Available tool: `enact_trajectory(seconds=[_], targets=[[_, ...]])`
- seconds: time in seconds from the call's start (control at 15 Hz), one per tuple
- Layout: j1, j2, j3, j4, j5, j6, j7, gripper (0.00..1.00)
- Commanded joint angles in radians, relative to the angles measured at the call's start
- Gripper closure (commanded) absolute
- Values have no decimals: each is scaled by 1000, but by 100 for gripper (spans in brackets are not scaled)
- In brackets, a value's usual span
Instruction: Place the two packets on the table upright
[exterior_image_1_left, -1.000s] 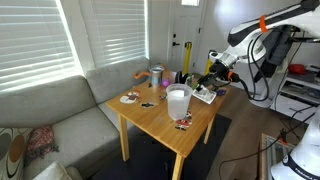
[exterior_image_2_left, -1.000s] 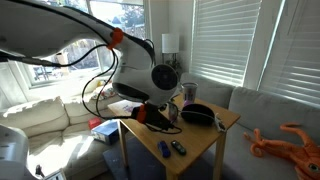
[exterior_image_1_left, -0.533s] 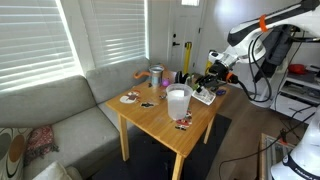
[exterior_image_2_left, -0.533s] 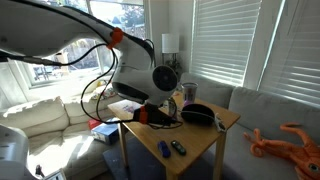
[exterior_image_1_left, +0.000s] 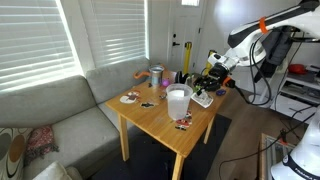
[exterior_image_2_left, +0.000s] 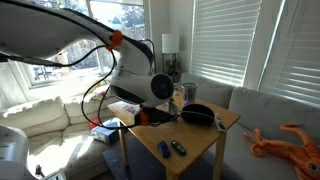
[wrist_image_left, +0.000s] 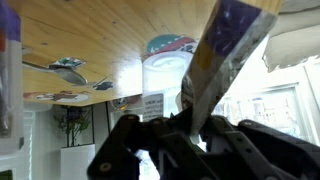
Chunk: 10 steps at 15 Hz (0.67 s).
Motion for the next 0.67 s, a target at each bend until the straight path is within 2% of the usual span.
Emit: enact_trajectory(seconds=[0.0, 0.4, 0.47, 0.6], targets=[[-21, -22, 25, -41, 72, -25, -107, 99], [-29, -12, 31, -68, 159, -47, -258, 99], [-37, 3, 50, -49, 119, -21, -199, 99], [-42, 5, 54, -50, 121, -22, -203, 96]])
